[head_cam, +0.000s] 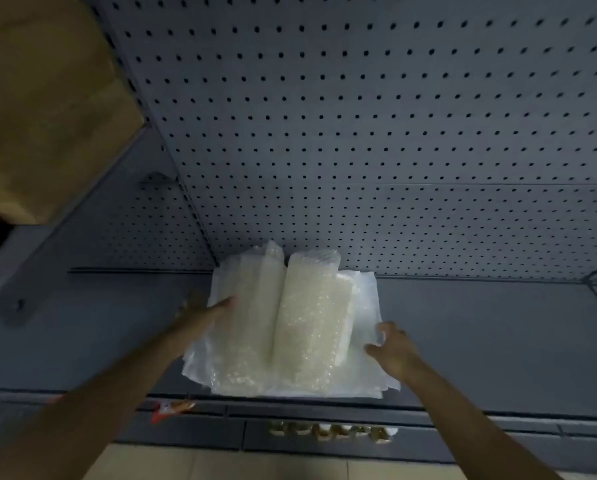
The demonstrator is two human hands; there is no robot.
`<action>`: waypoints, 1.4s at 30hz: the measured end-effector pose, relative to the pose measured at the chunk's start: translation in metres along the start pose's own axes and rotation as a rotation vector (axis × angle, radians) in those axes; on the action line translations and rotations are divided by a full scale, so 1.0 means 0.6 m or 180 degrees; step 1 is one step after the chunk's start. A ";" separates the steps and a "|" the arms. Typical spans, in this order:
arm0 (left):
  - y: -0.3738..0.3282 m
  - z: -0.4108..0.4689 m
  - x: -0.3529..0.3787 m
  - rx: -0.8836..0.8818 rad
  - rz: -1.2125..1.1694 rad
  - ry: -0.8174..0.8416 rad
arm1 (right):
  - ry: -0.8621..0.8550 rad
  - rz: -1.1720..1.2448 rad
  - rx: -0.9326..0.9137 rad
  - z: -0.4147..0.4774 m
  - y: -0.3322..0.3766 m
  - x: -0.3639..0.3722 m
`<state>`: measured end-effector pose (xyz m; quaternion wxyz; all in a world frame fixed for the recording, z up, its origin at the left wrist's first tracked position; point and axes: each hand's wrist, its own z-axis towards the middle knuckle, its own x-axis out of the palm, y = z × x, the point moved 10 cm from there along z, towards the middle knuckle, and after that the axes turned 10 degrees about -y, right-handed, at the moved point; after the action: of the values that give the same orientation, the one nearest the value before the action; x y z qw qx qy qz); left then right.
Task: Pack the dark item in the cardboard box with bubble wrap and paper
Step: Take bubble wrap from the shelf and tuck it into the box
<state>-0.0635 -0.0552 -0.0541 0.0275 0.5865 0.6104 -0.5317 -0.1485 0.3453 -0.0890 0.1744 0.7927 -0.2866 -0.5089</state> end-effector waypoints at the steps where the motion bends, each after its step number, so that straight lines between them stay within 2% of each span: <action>1: 0.012 -0.006 0.006 -0.0191 -0.0180 0.0090 | 0.0015 0.0172 0.0138 0.010 -0.014 0.007; 4: 0.054 -0.010 0.036 -0.0550 -0.0392 0.0545 | 0.0099 0.0787 0.0575 0.011 -0.027 0.016; 9: 0.079 0.010 0.042 -0.0602 -0.0527 0.0435 | -0.0003 0.1143 0.0982 0.022 -0.051 0.024; 12: 0.067 -0.001 0.057 -0.0574 -0.0662 0.0782 | 0.0247 0.1192 0.1106 0.017 -0.054 0.032; 19: 0.066 -0.048 0.102 -0.0740 -0.0870 0.1619 | 0.0171 0.0742 0.1303 0.012 -0.083 0.010; 24: 0.025 -0.075 0.127 -0.0498 -0.0720 0.1562 | -0.0020 -0.0220 0.0934 0.008 -0.098 -0.034; 27: -0.019 -0.093 0.153 -0.0345 -0.0720 0.1416 | -0.0067 0.0186 0.0999 -0.014 -0.102 -0.056; 32: -0.084 -0.133 0.223 -0.0076 -0.0809 0.1798 | -0.0268 0.0809 0.1132 -0.047 -0.158 -0.108; 36: -0.132 -0.177 0.289 0.0020 -0.0729 0.1998 | -0.0203 0.1463 0.1201 -0.086 -0.196 -0.169; 42: -0.221 -0.274 0.400 0.0254 -0.0564 0.2269 | -0.0582 0.1499 0.1211 -0.088 -0.339 -0.297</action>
<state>-0.1400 0.2550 -0.0586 -0.2558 0.6804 0.6088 -0.3177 -0.1012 0.6145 -0.0562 0.1096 0.6739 -0.5668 -0.4610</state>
